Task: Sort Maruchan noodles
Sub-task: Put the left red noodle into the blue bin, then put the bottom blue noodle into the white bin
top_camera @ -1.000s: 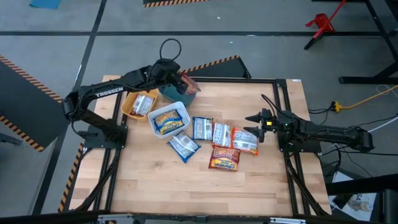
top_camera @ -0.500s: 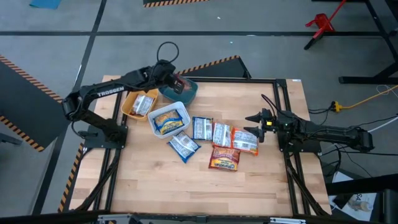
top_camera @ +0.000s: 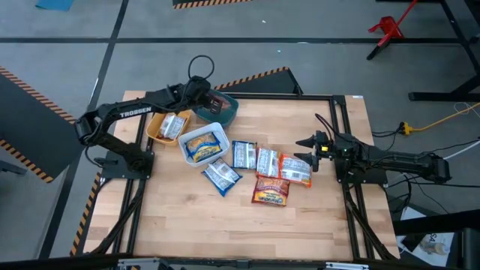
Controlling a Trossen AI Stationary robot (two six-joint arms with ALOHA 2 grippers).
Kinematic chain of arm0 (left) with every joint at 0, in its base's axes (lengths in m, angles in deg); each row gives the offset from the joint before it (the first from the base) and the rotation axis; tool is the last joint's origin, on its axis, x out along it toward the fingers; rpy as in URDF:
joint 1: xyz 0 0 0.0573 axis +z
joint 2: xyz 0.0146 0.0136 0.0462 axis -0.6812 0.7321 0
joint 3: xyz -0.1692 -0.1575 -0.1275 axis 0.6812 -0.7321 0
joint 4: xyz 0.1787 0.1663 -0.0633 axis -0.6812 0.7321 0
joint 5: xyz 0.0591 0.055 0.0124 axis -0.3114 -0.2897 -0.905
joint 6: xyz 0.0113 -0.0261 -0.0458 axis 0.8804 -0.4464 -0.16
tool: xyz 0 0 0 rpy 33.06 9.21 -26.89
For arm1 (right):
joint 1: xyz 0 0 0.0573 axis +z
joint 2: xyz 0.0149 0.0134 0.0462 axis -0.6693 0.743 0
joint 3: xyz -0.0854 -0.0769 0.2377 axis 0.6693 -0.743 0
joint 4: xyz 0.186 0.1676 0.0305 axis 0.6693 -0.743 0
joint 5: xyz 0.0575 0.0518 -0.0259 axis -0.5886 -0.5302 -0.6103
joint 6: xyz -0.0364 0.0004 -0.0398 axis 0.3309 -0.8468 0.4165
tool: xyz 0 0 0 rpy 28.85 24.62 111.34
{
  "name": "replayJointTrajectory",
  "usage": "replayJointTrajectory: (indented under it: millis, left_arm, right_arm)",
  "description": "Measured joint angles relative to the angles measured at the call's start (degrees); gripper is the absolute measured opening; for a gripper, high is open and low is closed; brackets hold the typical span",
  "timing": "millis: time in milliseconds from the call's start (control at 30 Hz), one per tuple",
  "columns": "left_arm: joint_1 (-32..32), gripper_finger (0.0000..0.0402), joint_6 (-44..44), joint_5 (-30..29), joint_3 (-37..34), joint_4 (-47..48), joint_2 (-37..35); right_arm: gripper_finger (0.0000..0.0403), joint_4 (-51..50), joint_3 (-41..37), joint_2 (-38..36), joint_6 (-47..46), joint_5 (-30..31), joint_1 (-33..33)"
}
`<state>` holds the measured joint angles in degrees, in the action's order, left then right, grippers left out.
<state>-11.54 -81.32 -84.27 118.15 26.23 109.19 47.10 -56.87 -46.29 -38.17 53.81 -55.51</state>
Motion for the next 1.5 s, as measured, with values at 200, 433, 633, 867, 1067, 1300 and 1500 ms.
replayJointTrajectory:
  millis: [200,433,633,867,1067,1300,1500]
  left_arm:
    - [0.0,0.0,-2.2,3.1,-3.3,-4.3,0.0]
    - [0.5,0.0,-3.9,4.9,-5.7,-7.8,0.0]
    - [2.4,0.0,-4.7,6.5,-7.9,-8.0,0.0]
    - [5.1,0.0,-4.8,8.1,-12.6,-12.6,0.0]
    - [6.6,0.0,-4.7,8.9,-15.1,-16.6,0.0]
    - [6.6,0.0037,0.1,7.4,-15.3,-18.5,0.0]
    - [6.4,0.0092,3.2,8.2,-15.3,-24.1,0.0]
  right_arm:
    - [0.0296,0.0,0.0,0.0,0.0,0.0,0.0]
    - [0.0296,-0.2,0.0,0.0,0.2,1.1,0.0]
    - [0.0296,-0.5,0.0,0.0,0.3,2.6,0.0]
    - [0.0296,-0.5,0.0,0.0,1.2,2.6,0.0]
    - [0.0296,-0.5,0.0,0.0,1.2,2.6,0.0]
    - [0.0296,-0.5,0.0,0.0,1.1,2.6,0.0]
    - [0.0296,-0.5,0.0,0.0,1.1,2.5,0.0]
